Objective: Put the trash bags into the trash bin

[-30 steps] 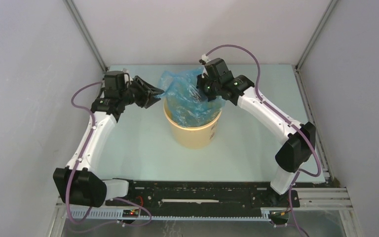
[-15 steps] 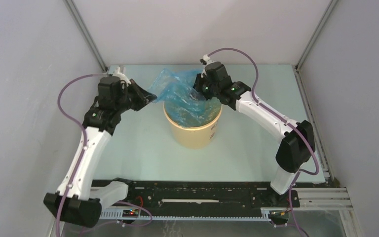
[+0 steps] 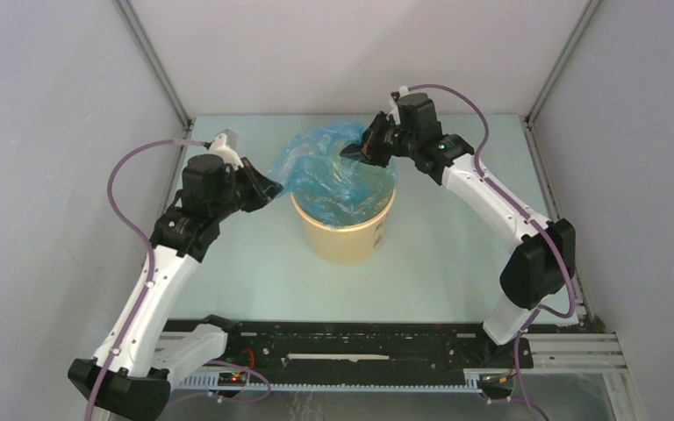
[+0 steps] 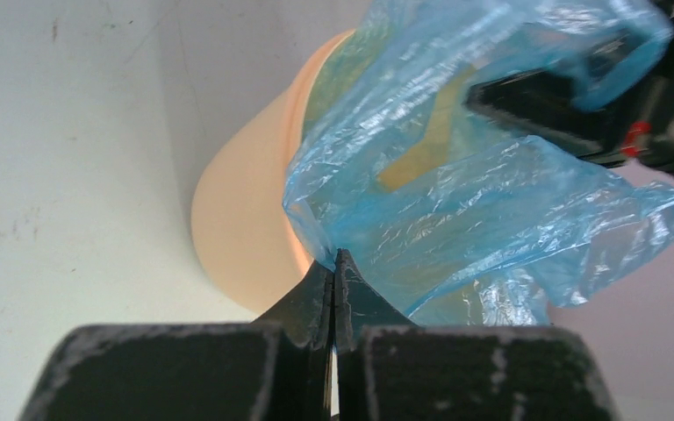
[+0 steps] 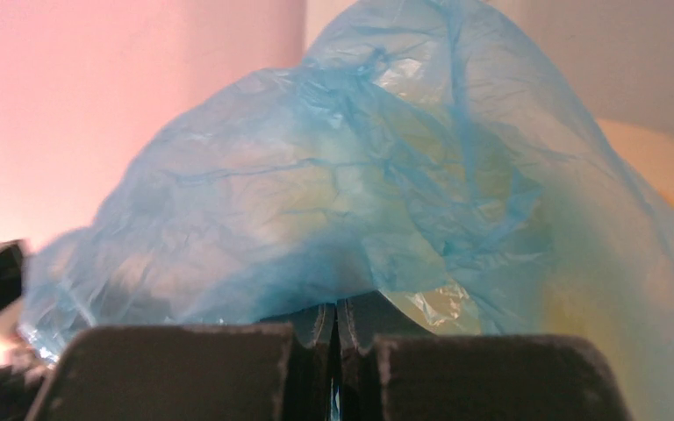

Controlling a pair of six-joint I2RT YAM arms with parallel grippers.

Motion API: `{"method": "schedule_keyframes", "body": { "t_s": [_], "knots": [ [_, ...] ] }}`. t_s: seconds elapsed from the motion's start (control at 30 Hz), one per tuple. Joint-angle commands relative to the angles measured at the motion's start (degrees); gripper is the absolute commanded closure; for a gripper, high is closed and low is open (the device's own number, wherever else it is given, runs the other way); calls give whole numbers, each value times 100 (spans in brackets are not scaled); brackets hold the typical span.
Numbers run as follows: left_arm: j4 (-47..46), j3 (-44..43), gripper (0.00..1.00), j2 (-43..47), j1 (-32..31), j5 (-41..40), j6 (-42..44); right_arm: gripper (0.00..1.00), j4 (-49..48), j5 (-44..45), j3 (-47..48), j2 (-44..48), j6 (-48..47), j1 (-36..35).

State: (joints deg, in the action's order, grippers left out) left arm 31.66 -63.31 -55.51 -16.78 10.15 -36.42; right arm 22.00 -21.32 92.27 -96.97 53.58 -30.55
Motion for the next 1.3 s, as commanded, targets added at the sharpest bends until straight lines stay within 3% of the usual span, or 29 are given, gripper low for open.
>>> {"method": "schedule_keyframes", "body": {
  "t_s": [0.0, 0.13, 0.3, 0.4, 0.47, 0.7, 1.0, 1.13, 1.27],
  "knots": [
    [129, 219, 100, 218, -19, -315, 291, 100, -381, -1046, 33, 272, 969, 165],
    [177, 126, 100, 176, -11, -397, 298, 100, 309, -1677, 636, 213, 510, 287],
    [355, -126, 100, 117, 54, -534, 180, 100, 1625, -2047, 1336, 101, -904, 258],
    [497, -349, 100, 68, 60, -557, 294, 100, 3294, -1129, 2044, -117, -2058, 57],
    [641, -493, 100, -26, 60, -560, 359, 100, 3682, -527, 2015, -71, -2551, -229],
    [678, -475, 100, -289, 52, -210, 143, 100, 2821, 187, 982, 83, -2888, -984],
    [829, -671, 100, -567, -41, -81, -82, 100, 1550, 1876, 363, -695, -2952, -1338],
    [1034, -808, 100, -763, -139, -263, 63, 100, 1103, 1932, 34, -896, -3035, -1306],
    [1148, -920, 100, -819, -278, -333, 101, 100, 1591, 1819, 354, -1094, -3175, -1292]
  ]
}}
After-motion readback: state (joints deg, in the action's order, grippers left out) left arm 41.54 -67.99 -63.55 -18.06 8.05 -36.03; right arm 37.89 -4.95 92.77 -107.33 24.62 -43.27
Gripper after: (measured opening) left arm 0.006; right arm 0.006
